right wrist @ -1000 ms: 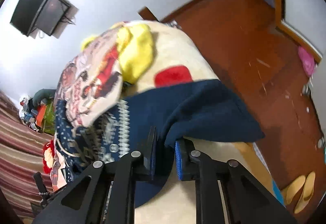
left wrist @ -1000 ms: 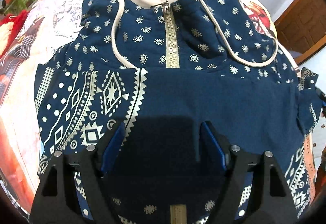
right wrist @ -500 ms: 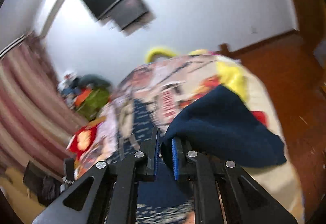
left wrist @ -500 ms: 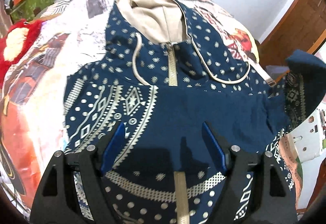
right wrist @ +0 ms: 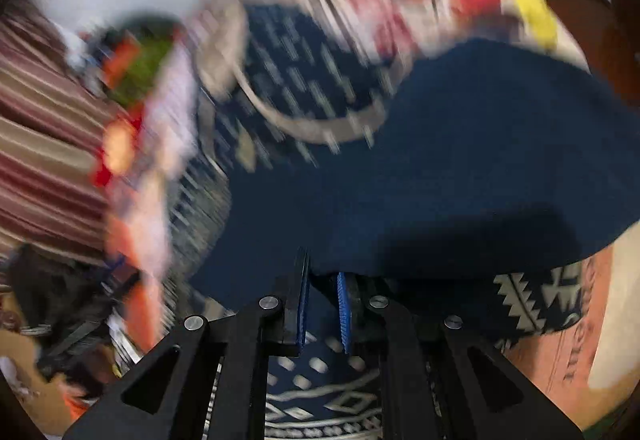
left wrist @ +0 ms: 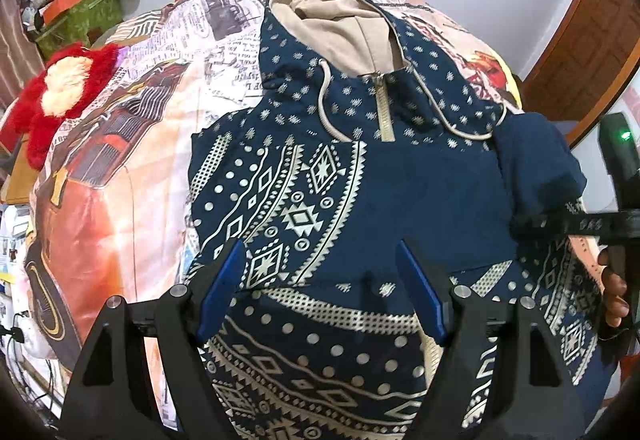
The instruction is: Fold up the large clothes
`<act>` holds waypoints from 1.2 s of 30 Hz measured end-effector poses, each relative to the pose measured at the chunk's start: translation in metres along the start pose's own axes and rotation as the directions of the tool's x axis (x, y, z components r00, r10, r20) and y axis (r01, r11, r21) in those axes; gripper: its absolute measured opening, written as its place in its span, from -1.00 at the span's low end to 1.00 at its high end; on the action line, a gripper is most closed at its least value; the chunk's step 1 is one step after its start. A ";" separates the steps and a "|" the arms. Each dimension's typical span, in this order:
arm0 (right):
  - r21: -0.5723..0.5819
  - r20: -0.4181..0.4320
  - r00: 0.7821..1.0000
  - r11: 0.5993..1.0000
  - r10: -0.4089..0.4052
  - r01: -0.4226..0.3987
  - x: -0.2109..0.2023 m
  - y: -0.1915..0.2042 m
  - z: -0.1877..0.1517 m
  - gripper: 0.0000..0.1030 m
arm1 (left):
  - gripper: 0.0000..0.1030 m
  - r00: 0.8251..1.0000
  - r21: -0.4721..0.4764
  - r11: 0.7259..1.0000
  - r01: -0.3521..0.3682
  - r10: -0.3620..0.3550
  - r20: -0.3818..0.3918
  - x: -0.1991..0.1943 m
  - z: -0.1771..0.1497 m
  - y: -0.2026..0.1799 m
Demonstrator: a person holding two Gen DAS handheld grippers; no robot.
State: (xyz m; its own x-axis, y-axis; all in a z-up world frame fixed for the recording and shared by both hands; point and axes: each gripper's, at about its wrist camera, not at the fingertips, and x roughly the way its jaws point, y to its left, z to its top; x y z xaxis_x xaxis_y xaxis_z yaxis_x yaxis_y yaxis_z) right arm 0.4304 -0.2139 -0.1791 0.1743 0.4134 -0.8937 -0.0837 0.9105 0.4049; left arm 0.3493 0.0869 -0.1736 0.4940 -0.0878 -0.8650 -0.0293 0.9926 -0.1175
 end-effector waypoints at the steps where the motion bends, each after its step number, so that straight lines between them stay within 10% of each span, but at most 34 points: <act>1: -0.011 -0.053 0.998 1.000 -0.028 0.027 0.011 -0.001 -0.002 -0.82 | 0.49 1.000 0.006 1.000 -0.004 0.004 -0.002 0.000 -0.001 -0.001; 18: -0.099 0.026 0.999 0.994 0.039 -0.036 -0.074 -0.036 -0.041 -0.81 | 0.49 0.991 0.254 0.958 0.130 -0.136 0.006 -0.008 0.048 -0.142; 32: 0.170 0.335 0.919 0.973 -0.206 0.156 -0.191 -0.174 -0.077 -0.81 | 0.49 0.972 0.557 0.797 0.234 -0.172 -0.162 0.077 0.049 -0.341; 36: 0.198 0.331 0.916 0.966 -0.228 0.169 -0.190 -0.190 -0.087 -0.81 | 0.28 0.989 0.661 0.736 0.147 -0.112 -0.096 0.094 0.036 -0.371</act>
State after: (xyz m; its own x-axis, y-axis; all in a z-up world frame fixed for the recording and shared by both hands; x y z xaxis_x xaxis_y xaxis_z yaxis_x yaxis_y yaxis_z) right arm 0.3283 -0.4660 -0.1033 0.5035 0.1726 -0.8466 0.1424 0.9499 0.2783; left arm 0.4375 -0.2867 -0.1939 0.4087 -0.2058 -0.8892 0.6257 0.7725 0.1088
